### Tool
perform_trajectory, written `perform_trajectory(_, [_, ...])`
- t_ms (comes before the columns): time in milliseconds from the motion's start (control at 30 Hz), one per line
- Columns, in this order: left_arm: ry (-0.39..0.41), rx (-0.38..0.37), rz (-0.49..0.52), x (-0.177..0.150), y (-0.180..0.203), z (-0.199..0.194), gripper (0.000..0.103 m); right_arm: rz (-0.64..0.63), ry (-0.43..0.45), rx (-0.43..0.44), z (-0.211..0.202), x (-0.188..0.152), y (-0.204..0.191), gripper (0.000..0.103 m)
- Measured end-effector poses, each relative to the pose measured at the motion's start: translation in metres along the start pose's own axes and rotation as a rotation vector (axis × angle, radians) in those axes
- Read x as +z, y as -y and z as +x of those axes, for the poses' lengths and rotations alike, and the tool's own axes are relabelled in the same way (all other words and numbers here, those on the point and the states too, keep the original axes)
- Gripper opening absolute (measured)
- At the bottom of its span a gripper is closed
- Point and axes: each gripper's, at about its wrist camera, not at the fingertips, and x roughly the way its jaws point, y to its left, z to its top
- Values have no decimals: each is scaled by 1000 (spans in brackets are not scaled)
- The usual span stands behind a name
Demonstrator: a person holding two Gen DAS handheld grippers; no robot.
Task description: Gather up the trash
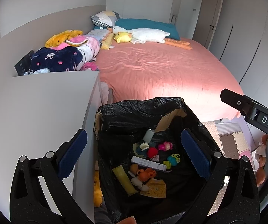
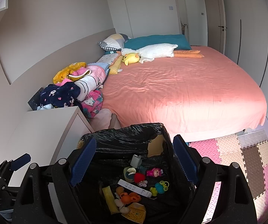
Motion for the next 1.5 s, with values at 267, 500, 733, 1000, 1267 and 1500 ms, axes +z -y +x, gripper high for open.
perform_trajectory(267, [5, -2, 8, -1, 1, -1, 97, 1, 0, 1, -1, 0, 0, 85])
perform_trajectory(500, [9, -3, 15, -2, 3, -2, 97, 3, -2, 1, -1, 1, 2, 85])
perform_trajectory(733, [4, -3, 20, -2, 5, -2, 97, 4, 0, 1, -1, 1, 2, 85])
perform_trajectory(1000, [-2, -8, 43, -3, 10, -2, 97, 0, -1, 0, -1, 1, 2, 85])
perform_trajectory(1267, [-3, -6, 42, -4, 10, -1, 97, 3, -5, -1, -1, 1, 2, 85])
perform_trajectory(1500, [-4, -6, 48, -4, 11, -1, 97, 3, -6, -1, -1, 1, 2, 85])
